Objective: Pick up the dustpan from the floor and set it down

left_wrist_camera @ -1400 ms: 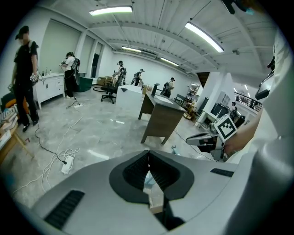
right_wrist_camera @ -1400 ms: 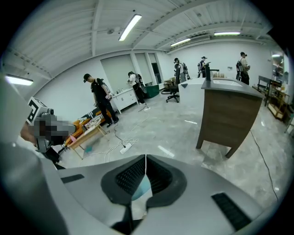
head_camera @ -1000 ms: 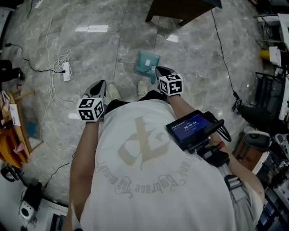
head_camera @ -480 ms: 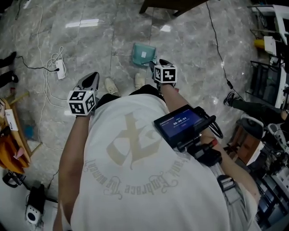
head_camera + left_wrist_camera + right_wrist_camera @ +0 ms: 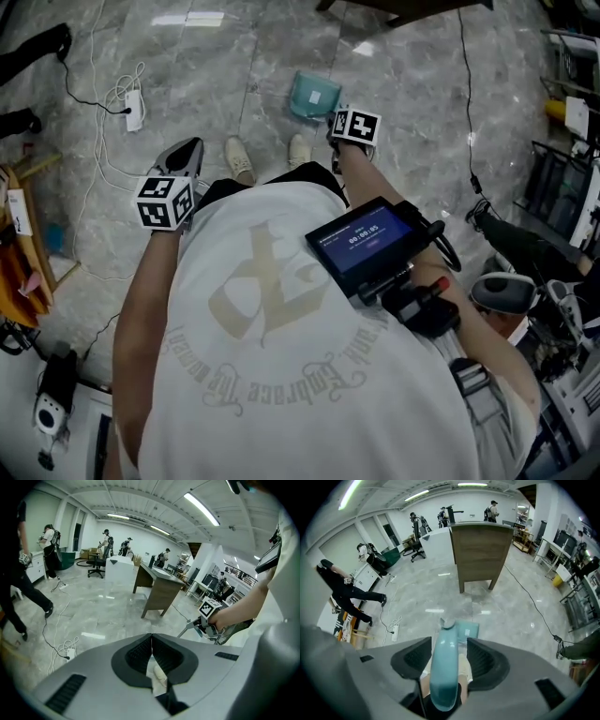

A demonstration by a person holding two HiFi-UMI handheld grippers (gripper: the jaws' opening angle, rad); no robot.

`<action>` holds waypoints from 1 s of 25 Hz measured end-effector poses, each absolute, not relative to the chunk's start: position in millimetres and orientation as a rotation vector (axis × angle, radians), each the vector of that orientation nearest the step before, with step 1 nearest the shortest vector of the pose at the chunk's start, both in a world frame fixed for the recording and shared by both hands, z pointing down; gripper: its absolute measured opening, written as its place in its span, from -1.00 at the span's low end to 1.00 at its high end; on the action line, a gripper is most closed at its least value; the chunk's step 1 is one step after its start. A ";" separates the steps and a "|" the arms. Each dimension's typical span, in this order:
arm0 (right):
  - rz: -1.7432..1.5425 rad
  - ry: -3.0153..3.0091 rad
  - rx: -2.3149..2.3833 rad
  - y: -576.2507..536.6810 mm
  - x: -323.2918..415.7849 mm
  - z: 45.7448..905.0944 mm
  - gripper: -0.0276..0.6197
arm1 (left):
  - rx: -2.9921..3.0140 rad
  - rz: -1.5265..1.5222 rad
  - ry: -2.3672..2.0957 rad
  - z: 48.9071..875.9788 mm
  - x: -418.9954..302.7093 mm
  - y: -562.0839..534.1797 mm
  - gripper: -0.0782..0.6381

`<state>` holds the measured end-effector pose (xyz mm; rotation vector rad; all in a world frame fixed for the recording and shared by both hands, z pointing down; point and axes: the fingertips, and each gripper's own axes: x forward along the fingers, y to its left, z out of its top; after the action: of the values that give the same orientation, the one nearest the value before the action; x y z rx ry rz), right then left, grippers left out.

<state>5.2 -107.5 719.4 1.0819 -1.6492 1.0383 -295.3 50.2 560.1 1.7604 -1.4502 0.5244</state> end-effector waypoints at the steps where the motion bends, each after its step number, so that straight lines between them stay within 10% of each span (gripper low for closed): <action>1: 1.049 -1.629 1.076 -105.8 9.4 722.4 -0.16 | 1.756 0.523 -1.456 558.4 -294.1 51.6 -0.74; 25: 1.001 -1.581 0.951 -86.4 53.8 730.2 -0.68 | 1.781 0.499 -1.445 565.4 -298.2 39.6 -0.74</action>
<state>53.8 -86.4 730.2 0.9512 -1.5806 1.0007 -298.2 39.6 565.4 1.7810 -1.4451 0.4988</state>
